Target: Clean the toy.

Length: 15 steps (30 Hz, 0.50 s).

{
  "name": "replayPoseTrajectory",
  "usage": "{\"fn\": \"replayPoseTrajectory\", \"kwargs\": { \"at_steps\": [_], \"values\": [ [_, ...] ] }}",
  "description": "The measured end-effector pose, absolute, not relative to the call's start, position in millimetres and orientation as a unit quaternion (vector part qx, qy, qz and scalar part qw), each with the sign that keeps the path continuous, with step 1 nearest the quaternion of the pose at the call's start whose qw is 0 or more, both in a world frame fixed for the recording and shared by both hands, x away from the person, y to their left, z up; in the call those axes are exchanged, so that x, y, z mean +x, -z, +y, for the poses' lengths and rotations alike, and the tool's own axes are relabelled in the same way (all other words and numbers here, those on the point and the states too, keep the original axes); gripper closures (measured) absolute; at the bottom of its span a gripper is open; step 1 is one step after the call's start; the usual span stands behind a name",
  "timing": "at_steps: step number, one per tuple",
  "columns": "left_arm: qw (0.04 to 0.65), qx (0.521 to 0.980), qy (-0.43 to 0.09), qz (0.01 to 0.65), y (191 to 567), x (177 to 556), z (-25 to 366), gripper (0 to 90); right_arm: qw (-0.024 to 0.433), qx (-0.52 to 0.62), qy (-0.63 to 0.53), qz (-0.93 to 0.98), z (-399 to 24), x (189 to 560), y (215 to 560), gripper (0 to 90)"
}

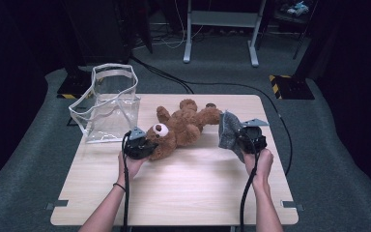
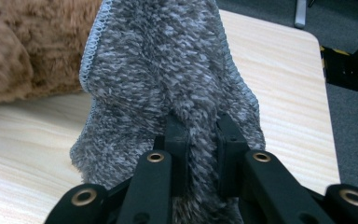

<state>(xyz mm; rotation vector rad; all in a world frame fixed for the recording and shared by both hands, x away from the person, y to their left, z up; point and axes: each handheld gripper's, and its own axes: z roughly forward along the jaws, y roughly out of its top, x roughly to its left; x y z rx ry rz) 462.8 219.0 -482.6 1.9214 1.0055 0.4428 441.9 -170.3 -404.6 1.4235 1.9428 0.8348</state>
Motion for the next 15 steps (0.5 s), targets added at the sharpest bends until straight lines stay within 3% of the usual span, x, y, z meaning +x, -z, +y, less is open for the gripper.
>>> {"fn": "replayPoseTrajectory", "kwargs": {
  "at_steps": [15],
  "values": [
    [0.457, 0.804, -0.154, 0.348, 479, 462, 225, 68.2, 0.281, 0.495, -0.315, 0.759, -134, 465, 385, 78.8]
  ]
}}
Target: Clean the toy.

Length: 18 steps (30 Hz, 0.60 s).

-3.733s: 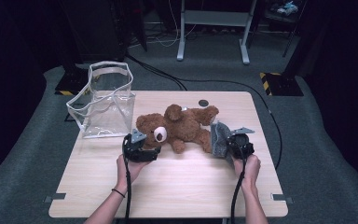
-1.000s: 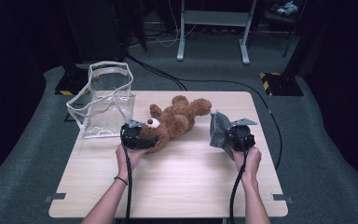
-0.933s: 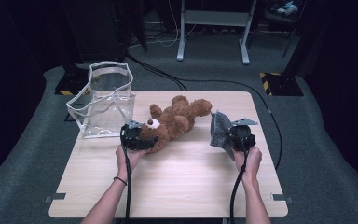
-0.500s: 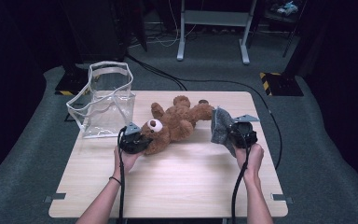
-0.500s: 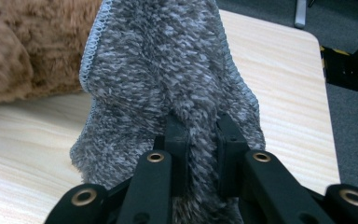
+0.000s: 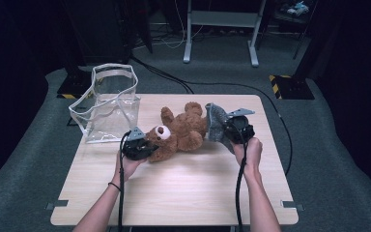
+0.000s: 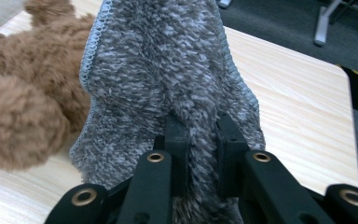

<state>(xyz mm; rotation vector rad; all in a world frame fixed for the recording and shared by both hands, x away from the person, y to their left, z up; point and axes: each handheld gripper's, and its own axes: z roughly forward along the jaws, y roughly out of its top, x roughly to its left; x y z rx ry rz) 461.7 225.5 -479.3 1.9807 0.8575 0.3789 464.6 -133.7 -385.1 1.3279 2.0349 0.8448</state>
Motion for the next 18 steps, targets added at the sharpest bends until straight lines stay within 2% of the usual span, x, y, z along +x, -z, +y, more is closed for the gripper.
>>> {"fn": "replayPoseTrajectory", "kwargs": {
  "at_steps": [11, 18],
  "values": [
    [0.457, 0.815, -0.147, 0.325, 479, 464, 226, 68.2, 0.232, 0.43, -0.331, 0.807, -79, 494, 382, 78.8],
    [0.441, 0.837, -0.159, 0.282, 477, 461, 222, 68.3, 0.21, 0.366, -0.353, 0.835, -38, 509, 370, 78.9]
  ]
}}
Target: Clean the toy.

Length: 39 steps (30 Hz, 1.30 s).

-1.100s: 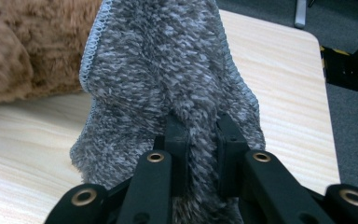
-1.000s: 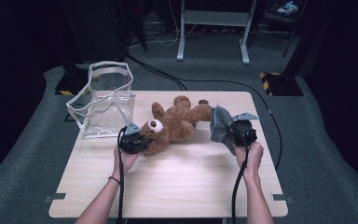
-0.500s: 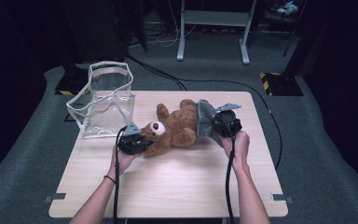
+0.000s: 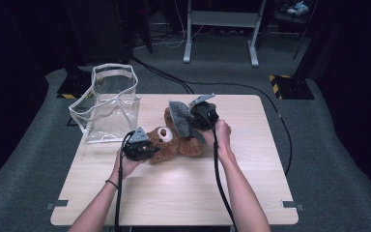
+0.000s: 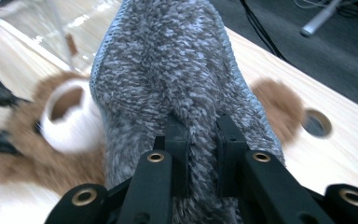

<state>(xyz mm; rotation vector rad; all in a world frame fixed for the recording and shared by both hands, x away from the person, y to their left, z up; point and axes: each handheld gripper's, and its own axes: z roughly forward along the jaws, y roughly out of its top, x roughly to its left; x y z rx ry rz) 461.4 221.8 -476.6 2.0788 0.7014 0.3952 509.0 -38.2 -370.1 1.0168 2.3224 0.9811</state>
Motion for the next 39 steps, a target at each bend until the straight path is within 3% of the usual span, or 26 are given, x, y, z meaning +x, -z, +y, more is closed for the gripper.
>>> {"fn": "replayPoseTrajectory", "kwargs": {
  "at_steps": [4, 8, 15, 20, 26, 29, 33, 35, 36, 39],
  "values": [
    [0.439, 0.841, -0.165, 0.27, 477, 461, 219, 68.3, 0.18, 0.334, -0.34, 0.86, -14, 511, 377, 79.4],
    [0.433, 0.848, -0.167, 0.255, 477, 461, 218, 68.3, 0.203, 0.336, -0.255, 0.884, 6, 516, 403, 81.3],
    [0.424, 0.855, -0.176, 0.242, 477, 459, 215, 68.6, 0.226, 0.387, -0.249, 0.858, -32, 532, 413, 83.0],
    [0.424, 0.853, -0.178, 0.247, 479, 460, 217, 68.5, 0.209, 0.471, -0.228, 0.826, -72, 540, 421, 83.1],
    [0.416, 0.846, -0.189, 0.273, 479, 461, 218, 66.3, 0.185, 0.505, -0.213, 0.815, -110, 531, 457, 83.2],
    [0.411, 0.843, -0.187, 0.293, 478, 461, 216, 61.6, 0.183, 0.514, -0.217, 0.81, -114, 522, 461, 83.1],
    [0.405, 0.832, -0.187, 0.33, 474, 461, 214, 45.6, 0.19, 0.503, -0.219, 0.814, -115, 514, 460, 82.9],
    [0.404, 0.826, -0.19, 0.345, 475, 461, 212, 43.2, 0.189, 0.505, -0.221, 0.812, -116, 513, 454, 82.7],
    [0.404, 0.827, -0.189, 0.343, 475, 461, 212, 44.2, 0.194, 0.501, -0.224, 0.813, -117, 513, 450, 82.6],
    [0.404, 0.829, -0.191, 0.335, 476, 461, 213, 59.1, 0.214, 0.493, -0.242, 0.808, -117, 511, 430, 82.6]
  ]
}}
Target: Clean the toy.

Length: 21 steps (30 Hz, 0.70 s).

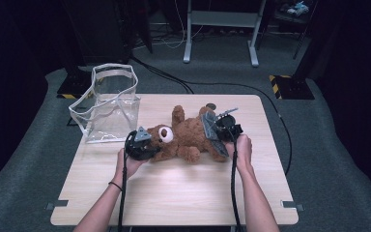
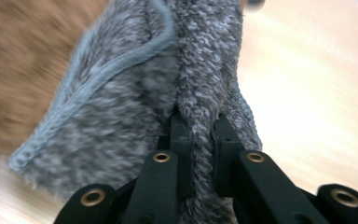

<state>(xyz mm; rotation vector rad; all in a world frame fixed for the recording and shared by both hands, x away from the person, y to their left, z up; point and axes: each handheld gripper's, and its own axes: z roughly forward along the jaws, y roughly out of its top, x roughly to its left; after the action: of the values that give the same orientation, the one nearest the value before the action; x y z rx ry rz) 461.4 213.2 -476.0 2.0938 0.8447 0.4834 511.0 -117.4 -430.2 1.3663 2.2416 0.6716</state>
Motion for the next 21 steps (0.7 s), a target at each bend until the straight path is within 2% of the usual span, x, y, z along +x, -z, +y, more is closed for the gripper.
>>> {"fn": "replayPoseTrajectory", "kwargs": {
  "at_steps": [3, 9, 13, 17, 21],
  "values": [
    [0.41, 0.833, -0.195, 0.317, 478, 461, 213, 65.1, 0.223, 0.473, -0.271, 0.808, -110, 508, 406, 82.4],
    [0.407, 0.844, -0.204, 0.286, 480, 461, 214, 67.2, 0.209, 0.418, -0.311, 0.828, -71, 513, 381, 82.2],
    [0.406, 0.844, -0.205, 0.284, 481, 460, 214, 67.5, 0.195, 0.389, -0.307, 0.846, -35, 518, 382, 82.1],
    [0.404, 0.846, -0.206, 0.28, 481, 460, 214, 67.8, 0.199, 0.358, -0.281, 0.868, -7, 528, 398, 82.2],
    [0.402, 0.848, -0.21, 0.274, 481, 459, 214, 68.2, 0.201, 0.384, -0.264, 0.862, -9, 540, 411, 82.4]
  ]
}}
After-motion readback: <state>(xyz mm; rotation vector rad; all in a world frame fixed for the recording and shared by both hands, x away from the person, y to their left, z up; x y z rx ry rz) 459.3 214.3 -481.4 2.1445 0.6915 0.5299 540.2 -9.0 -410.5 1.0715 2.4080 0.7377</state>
